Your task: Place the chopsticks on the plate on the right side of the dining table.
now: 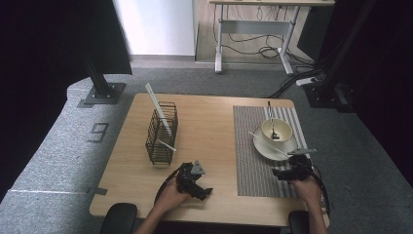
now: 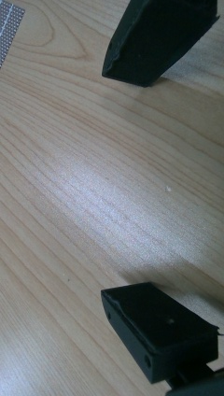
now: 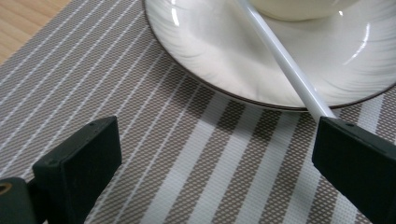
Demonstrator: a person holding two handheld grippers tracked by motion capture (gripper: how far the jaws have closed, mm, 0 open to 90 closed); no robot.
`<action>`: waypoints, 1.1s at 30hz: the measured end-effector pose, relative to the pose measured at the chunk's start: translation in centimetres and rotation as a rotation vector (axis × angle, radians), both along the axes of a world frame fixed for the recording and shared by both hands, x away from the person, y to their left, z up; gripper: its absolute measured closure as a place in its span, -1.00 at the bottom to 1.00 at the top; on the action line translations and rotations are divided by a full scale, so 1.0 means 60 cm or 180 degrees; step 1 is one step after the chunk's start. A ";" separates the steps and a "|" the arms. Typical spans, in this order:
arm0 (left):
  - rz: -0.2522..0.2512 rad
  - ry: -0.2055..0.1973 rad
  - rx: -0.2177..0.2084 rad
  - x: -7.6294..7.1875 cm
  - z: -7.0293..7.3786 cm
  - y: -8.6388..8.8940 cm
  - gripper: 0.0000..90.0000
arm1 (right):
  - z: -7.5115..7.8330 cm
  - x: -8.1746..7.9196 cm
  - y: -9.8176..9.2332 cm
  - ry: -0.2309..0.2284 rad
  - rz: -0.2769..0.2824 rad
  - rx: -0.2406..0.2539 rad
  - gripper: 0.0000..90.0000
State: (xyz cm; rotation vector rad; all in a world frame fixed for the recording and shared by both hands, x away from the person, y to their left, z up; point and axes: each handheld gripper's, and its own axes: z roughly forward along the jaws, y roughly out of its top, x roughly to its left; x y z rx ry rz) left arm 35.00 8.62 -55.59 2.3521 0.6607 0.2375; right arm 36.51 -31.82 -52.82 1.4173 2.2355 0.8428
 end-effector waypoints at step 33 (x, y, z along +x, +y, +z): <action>-0.0001 0.0000 -0.0001 0.000 0.000 0.000 -1.00 | -0.006 0.057 -0.029 -0.0172 -0.0448 0.0229 -0.98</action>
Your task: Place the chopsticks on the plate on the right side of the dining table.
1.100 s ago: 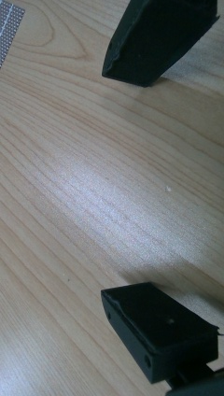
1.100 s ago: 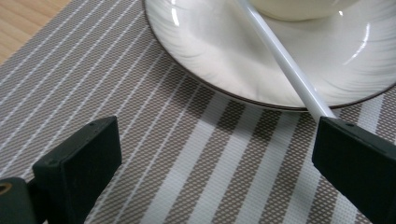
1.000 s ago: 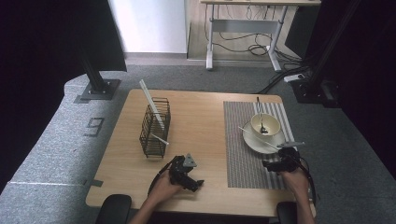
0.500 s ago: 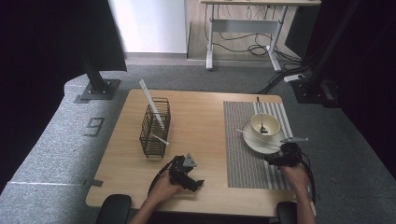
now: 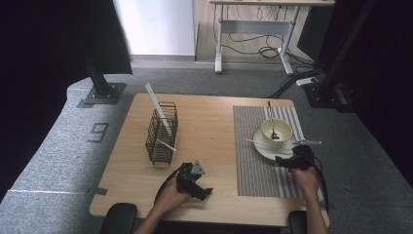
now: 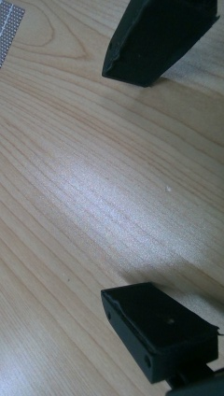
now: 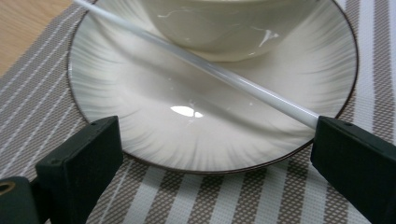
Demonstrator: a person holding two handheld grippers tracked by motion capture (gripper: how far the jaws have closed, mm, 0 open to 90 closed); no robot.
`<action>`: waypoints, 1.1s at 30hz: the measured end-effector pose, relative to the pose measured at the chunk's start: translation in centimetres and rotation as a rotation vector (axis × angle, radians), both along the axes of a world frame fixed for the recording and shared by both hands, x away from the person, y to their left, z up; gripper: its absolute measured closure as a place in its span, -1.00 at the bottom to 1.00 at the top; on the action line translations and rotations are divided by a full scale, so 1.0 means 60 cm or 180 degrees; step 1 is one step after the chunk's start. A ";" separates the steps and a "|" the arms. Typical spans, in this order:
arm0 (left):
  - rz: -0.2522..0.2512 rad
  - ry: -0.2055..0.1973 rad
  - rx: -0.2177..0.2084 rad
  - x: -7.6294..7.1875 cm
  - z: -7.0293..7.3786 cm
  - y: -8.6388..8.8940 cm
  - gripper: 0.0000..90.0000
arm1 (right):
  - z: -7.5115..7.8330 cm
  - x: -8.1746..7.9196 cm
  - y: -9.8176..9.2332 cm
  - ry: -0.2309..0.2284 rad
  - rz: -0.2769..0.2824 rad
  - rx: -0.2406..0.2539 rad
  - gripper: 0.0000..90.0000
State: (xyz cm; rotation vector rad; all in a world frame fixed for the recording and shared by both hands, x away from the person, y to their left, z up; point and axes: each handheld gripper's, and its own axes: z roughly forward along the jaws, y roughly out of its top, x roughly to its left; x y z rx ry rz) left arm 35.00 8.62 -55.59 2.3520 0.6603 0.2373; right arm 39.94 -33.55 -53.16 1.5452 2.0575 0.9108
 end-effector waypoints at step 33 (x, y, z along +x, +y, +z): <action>-0.0005 -0.0001 0.0003 0.000 0.000 -0.001 -1.00 | -0.018 0.017 0.003 -0.0190 -0.0152 -0.0280 -1.00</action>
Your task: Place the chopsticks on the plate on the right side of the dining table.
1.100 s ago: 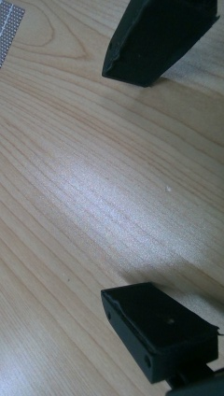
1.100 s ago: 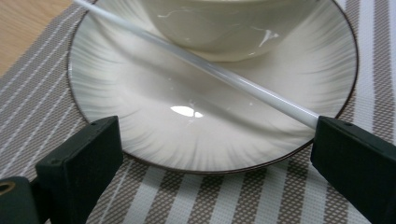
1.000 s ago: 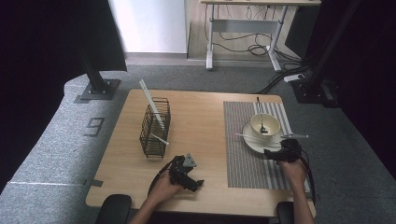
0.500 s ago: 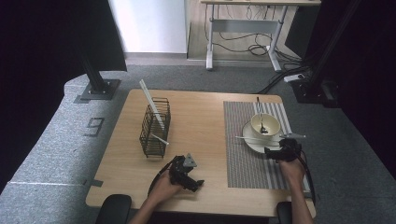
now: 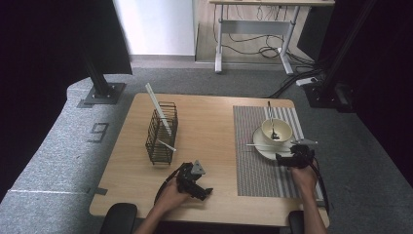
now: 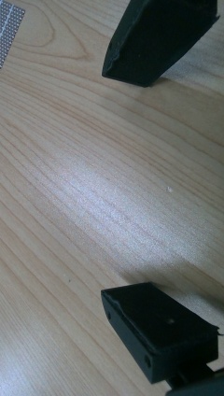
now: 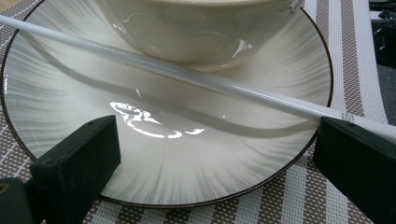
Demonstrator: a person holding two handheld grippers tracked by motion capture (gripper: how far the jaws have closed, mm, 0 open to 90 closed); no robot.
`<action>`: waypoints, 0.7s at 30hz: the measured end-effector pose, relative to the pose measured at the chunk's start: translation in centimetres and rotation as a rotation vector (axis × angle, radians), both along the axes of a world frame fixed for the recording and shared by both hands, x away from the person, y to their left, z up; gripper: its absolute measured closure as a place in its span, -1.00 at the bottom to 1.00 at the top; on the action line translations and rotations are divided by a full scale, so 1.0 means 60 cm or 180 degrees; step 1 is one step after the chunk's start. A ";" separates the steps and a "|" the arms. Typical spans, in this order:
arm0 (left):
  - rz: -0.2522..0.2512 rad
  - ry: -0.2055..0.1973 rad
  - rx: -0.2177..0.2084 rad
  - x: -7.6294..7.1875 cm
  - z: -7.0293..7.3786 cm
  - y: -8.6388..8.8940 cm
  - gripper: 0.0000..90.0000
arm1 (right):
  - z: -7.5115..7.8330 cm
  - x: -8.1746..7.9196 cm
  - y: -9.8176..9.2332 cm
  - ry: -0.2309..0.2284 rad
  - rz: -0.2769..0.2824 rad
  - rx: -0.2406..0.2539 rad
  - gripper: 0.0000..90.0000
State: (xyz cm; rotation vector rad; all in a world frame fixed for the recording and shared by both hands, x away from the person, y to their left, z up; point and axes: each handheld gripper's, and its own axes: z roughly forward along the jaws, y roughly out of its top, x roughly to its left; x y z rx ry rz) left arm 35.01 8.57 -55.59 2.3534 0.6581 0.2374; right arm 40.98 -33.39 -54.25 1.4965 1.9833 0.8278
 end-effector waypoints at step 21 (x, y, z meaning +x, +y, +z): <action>-0.0003 0.0000 -0.0001 0.000 0.000 0.000 -1.00 | 0.008 -0.012 -0.007 -0.0071 -0.0011 -0.0060 -1.00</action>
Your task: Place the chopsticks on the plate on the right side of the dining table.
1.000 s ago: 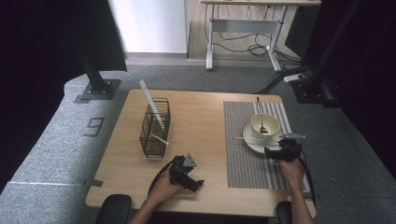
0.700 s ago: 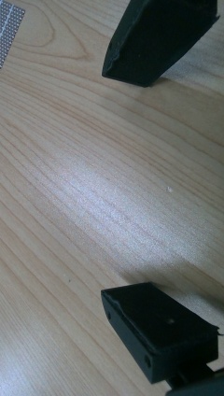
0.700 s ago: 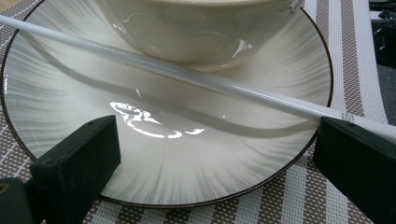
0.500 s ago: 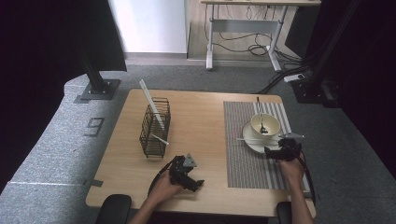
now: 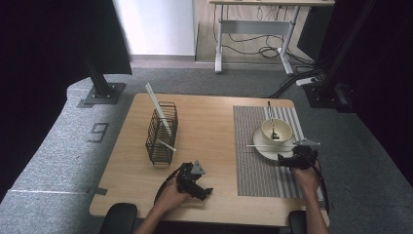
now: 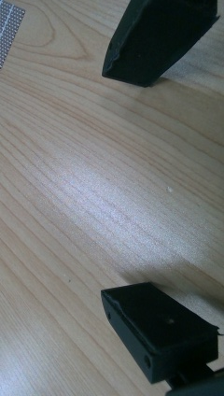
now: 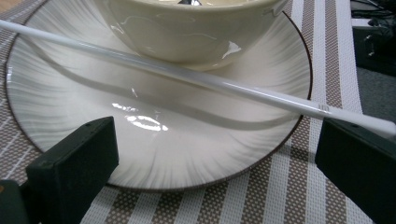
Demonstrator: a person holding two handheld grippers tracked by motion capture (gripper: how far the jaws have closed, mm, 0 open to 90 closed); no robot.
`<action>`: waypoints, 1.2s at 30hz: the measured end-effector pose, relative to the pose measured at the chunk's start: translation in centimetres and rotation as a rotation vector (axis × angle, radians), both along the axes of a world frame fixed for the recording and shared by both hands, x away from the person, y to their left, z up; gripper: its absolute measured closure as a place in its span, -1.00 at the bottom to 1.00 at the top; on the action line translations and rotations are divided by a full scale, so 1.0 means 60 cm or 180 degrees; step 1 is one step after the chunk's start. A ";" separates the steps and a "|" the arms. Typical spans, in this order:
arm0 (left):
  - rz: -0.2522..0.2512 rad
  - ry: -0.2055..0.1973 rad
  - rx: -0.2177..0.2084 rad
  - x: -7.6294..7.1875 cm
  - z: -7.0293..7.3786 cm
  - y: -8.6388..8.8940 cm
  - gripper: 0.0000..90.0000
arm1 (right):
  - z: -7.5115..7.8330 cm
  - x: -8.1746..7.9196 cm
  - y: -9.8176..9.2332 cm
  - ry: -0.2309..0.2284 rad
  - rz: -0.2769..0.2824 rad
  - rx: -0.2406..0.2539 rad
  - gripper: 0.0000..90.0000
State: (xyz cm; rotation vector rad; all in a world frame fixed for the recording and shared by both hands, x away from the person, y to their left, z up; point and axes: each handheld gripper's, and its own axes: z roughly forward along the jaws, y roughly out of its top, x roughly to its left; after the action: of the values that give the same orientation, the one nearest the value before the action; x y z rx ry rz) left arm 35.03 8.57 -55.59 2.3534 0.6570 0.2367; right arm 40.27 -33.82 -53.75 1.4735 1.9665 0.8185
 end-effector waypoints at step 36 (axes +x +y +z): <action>-0.0010 -0.0003 -0.0004 0.001 0.000 0.000 -1.00 | 0.045 -0.123 0.039 0.0128 0.0694 0.0071 -1.00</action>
State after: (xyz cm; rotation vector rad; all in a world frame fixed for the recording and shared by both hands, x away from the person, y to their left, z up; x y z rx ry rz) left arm 35.07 8.55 -55.60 2.3527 0.6527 0.2359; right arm 32.92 -31.47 -51.04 1.3123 2.1824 0.9115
